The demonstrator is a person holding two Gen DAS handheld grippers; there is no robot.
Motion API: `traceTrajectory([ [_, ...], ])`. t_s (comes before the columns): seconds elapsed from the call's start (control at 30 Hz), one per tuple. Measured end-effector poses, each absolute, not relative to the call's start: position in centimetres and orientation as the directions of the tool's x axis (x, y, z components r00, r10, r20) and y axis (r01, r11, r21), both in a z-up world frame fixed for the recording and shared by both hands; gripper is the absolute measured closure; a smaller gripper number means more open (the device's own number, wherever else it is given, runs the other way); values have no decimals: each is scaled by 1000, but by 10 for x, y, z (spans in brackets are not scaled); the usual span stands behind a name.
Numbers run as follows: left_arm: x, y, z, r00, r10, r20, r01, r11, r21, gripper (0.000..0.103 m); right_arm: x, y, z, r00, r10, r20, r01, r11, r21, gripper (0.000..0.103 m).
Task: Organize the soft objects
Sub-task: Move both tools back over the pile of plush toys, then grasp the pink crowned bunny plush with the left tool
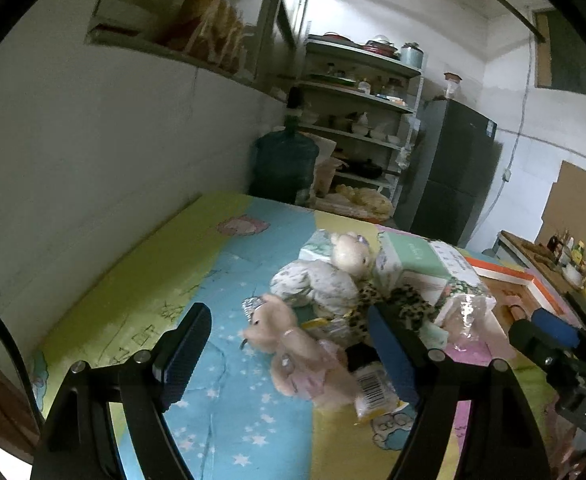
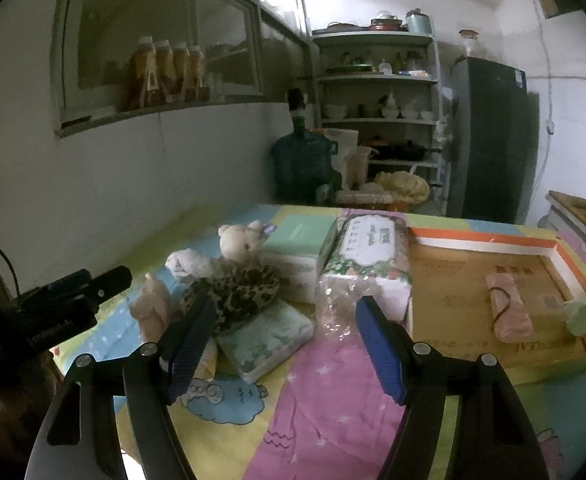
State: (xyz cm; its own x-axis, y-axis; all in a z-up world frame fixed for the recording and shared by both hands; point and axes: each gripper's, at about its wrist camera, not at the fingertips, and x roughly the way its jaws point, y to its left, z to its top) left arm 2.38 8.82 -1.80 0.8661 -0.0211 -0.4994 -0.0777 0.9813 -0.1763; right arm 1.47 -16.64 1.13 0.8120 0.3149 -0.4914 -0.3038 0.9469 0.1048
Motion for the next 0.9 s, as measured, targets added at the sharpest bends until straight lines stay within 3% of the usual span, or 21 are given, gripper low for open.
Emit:
traceTrajectory([
  [0.57,49,99,-60,817,-111,-565,-83,949,-306,23,27,-159,-10,785,308,-538,-295,949,113,29],
  [0.77,60,99,-71,801,-160,-577,-62,936,-345,37,34,-164,-14,785,291,-547,-277,955,111,29],
  [0.9,66,93,-73,795,-213,-568,-3,935,-355,60,43,-176,-18,787,262,-559,-235,964,121,29],
])
